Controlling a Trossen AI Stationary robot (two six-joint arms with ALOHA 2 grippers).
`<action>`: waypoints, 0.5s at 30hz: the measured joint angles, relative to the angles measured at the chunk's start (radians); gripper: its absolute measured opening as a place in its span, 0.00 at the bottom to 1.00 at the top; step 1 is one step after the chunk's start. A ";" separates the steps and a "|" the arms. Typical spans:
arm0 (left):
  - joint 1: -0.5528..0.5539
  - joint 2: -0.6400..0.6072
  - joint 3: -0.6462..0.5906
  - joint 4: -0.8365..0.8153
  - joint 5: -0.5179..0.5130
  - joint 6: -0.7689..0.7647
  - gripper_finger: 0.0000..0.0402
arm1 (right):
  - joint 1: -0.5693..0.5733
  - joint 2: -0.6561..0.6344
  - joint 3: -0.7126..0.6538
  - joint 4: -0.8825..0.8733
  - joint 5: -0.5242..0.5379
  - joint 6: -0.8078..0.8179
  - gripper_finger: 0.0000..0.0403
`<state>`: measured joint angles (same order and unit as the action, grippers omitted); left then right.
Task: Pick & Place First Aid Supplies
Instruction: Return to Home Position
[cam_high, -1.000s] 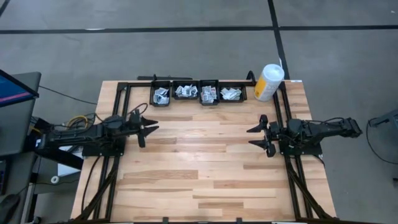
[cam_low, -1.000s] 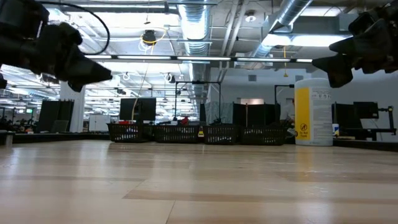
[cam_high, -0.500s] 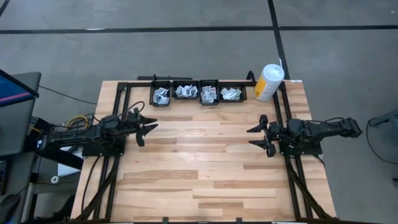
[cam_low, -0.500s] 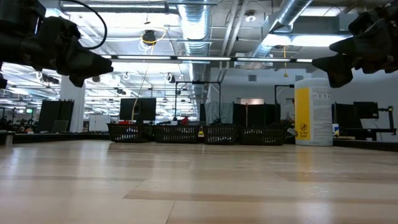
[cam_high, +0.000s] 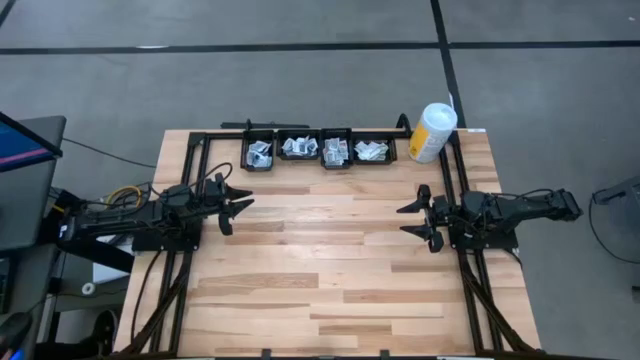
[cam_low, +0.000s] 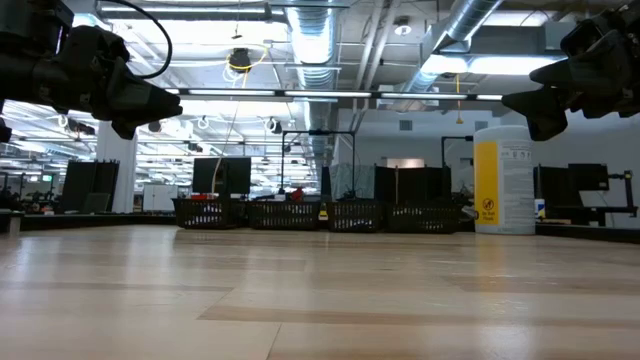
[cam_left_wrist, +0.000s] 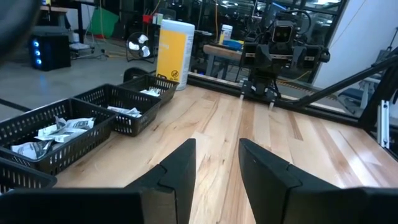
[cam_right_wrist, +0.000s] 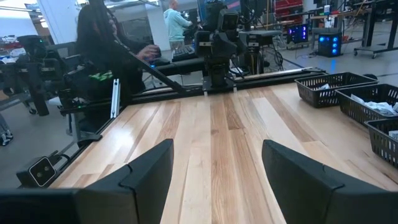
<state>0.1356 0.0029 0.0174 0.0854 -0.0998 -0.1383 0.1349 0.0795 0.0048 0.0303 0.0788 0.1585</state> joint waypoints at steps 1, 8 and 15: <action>0.000 0.000 0.000 0.001 0.000 0.000 0.30 | 0.000 0.000 0.000 0.000 0.000 0.000 0.59; 0.000 0.000 0.000 0.003 0.000 0.000 0.30 | 0.000 0.000 0.000 0.000 0.000 0.000 0.59; 0.000 0.000 0.000 0.006 0.000 0.000 0.30 | 0.000 0.000 0.000 0.000 0.000 0.000 0.59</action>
<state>0.1356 0.0029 0.0171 0.0914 -0.0998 -0.1383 0.1349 0.0795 0.0048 0.0303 0.0791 0.1585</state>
